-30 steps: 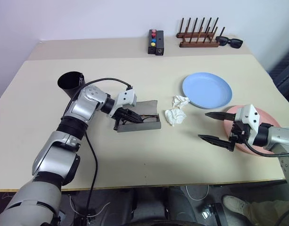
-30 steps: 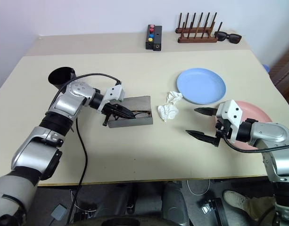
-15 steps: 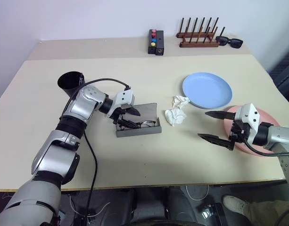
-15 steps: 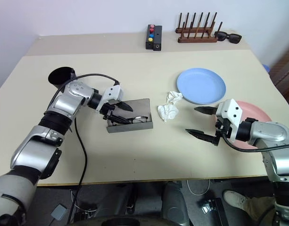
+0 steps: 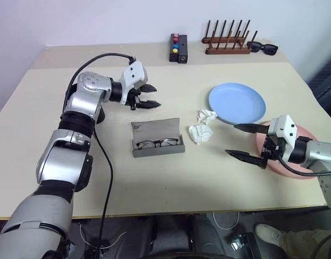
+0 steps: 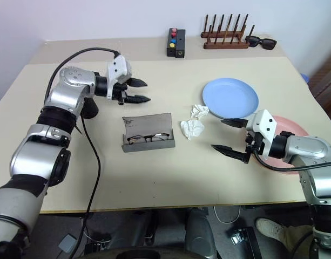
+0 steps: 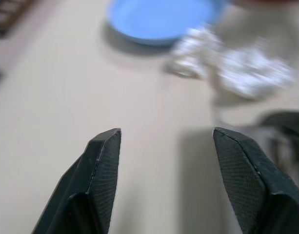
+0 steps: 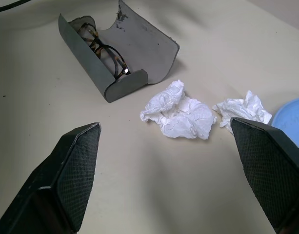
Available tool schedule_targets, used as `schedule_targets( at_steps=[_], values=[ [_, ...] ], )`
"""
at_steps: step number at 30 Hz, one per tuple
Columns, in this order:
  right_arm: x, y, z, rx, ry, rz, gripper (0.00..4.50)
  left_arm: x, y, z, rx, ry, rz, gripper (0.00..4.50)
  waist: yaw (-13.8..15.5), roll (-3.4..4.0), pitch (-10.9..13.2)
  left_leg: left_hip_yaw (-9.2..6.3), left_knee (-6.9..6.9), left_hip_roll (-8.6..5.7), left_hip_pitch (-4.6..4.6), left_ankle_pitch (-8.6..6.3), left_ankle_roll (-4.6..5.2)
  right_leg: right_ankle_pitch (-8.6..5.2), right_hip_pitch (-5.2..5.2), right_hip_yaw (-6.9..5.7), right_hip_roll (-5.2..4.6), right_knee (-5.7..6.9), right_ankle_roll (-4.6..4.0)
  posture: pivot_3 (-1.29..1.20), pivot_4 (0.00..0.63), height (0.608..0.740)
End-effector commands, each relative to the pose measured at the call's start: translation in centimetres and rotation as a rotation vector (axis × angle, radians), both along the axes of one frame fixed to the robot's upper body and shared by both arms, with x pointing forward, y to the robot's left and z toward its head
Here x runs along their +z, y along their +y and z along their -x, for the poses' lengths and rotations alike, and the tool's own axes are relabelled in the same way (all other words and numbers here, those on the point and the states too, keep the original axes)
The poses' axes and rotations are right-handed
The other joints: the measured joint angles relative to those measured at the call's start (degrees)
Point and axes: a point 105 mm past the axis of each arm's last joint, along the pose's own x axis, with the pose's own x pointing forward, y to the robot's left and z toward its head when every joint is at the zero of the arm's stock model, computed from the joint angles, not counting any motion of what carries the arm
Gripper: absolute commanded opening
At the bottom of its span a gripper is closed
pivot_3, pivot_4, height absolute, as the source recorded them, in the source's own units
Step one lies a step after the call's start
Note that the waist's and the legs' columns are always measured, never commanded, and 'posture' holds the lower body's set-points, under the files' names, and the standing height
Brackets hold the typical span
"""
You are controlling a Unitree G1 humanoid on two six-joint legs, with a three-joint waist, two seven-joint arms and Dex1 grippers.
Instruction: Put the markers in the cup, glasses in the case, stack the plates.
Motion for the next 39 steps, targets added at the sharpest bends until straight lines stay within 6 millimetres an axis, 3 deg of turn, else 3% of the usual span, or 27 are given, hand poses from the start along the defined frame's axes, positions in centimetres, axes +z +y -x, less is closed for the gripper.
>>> schedule_targets(
  at_steps=[1, 3, 4, 9, 16, 32, 39],
  values=[
    [0.7, 0.3, -0.1, 0.011, -0.036, -0.006, 4.37, 0.3, 1.2, -0.6, 0.065, -0.046, -0.001, 1.28, 0.0, 0.0, 0.0, 0.0, 0.0, 0.0, 0.0, 0.0, 0.0, 0.0, -0.01, 0.0, 0.0, 0.0, 0.0, 0.0, 0.15, 0.74],
    [0.7, 0.3, -0.1, 0.011, -0.037, -0.007, 4.37, -0.8, 1.8, -0.7, 0.082, -0.029, -0.031, 0.22, 0.0, 0.0, 0.0, 0.0, -0.01, 0.0, 0.0, 0.0, 0.0, 0.0, -0.01, 0.0, 0.0, 0.0, 0.0, 0.0, 0.15, 0.74],
    [0.7, 0.3, -0.1, 0.01, -0.037, -0.008, 4.37, -1.5, 2.1, -0.5, 0.081, -0.022, -0.06, 0.06, 0.0, 0.0, 0.0, 0.0, 0.0, -0.01, 0.0, 0.0, 0.0, 0.0, -0.01, 0.0, 0.0, 0.0, 0.0, 0.0, 0.15, 0.74],
    [0.7, 0.4, -0.2, 0.01, -0.039, -0.011, 4.37, -4.8, 2.4, 0.7, 0.025, 0.063, -0.13, 0.06, 0.0, 0.0, 0.0, 0.01, 0.0, -0.01, 0.0, 0.0, 0.0, 0.0, -0.01, 0.0, 0.0, 0.0, 0.0, 0.0, 0.15, 0.74],
    [0.7, 0.5, 0.0, 0.008, -0.041, -0.012, 4.37, -7.0, 1.9, 1.7, -0.036, 0.123, -0.189, 0.06, 0.1, 0.0, 0.0, 0.0, 0.01, -0.01, -0.01, 0.0, 0.0, 0.0, -0.01, 0.0, 0.0, 0.01, 0.0, 0.0, 0.15, 0.74],
    [0.5, 0.5, 0.1, 0.003, -0.035, -0.018, 4.37, -5.2, 1.7, 4.9, -0.18, 0.16, -0.175, 0.06, 0.0, 0.0, 0.0, 0.0, 0.0, 0.0, -0.01, 0.0, 0.0, 0.0, -0.02, 0.01, 0.0, 0.01, 0.0, 0.0, 0.15, 0.74],
    [0.5, 0.7, -0.1, 0.009, -0.033, -0.019, 4.37, -6.8, 1.3, 7.6, -0.225, 0.239, -0.18, 0.06, 0.0, 0.01, 0.0, -0.01, -0.01, 0.01, -0.01, 0.0, 0.0, 0.0, -0.02, 0.03, -0.01, 0.02, 0.0, 0.0, 0.15, 0.74]
  ],
)
